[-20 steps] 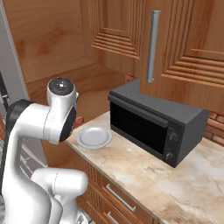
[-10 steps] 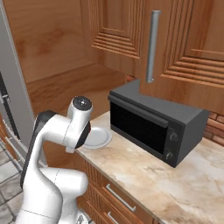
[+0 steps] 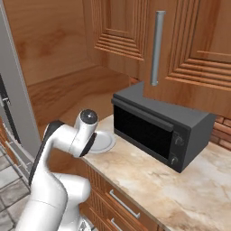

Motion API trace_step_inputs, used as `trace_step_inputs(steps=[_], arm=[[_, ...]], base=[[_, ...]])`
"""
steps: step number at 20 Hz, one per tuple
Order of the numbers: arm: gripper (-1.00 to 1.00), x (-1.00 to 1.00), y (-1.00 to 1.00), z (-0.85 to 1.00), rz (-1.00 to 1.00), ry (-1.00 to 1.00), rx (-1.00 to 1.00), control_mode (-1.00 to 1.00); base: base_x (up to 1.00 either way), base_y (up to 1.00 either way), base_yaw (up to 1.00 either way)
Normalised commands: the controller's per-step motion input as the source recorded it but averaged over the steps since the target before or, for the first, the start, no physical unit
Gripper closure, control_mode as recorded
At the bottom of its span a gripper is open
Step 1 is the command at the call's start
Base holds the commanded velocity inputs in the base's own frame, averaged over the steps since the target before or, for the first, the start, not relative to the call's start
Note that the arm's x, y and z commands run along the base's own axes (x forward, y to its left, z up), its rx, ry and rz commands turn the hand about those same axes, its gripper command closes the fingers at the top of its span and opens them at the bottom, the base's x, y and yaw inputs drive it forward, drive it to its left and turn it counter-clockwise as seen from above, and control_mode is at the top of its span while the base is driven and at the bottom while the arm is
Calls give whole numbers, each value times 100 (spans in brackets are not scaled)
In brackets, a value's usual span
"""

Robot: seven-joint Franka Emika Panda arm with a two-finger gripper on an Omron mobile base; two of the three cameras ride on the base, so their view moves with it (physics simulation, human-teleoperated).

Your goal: Pick the steak from the microwave and place it on plate located on the counter.

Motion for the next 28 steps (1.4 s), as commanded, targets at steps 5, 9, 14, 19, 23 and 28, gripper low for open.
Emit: trace_step_inputs(steps=[5, 9, 14, 19, 23, 28], arm=[[100, 64, 0, -20, 0, 5, 0, -100], [100, 45, 0, -54, 0, 8, 0, -100], [100, 34, 0, -32, 0, 4, 0, -100], [100, 32, 0, -1, 0, 0, 0, -100], [100, 38, 0, -19, 0, 0, 0, -100], [100, 25, 0, -41, 0, 0, 0, -100]], base=[[0, 0, 0], [0, 0, 0], [0, 0, 0], [0, 0, 0], [0, 0, 0], [0, 0, 0]])
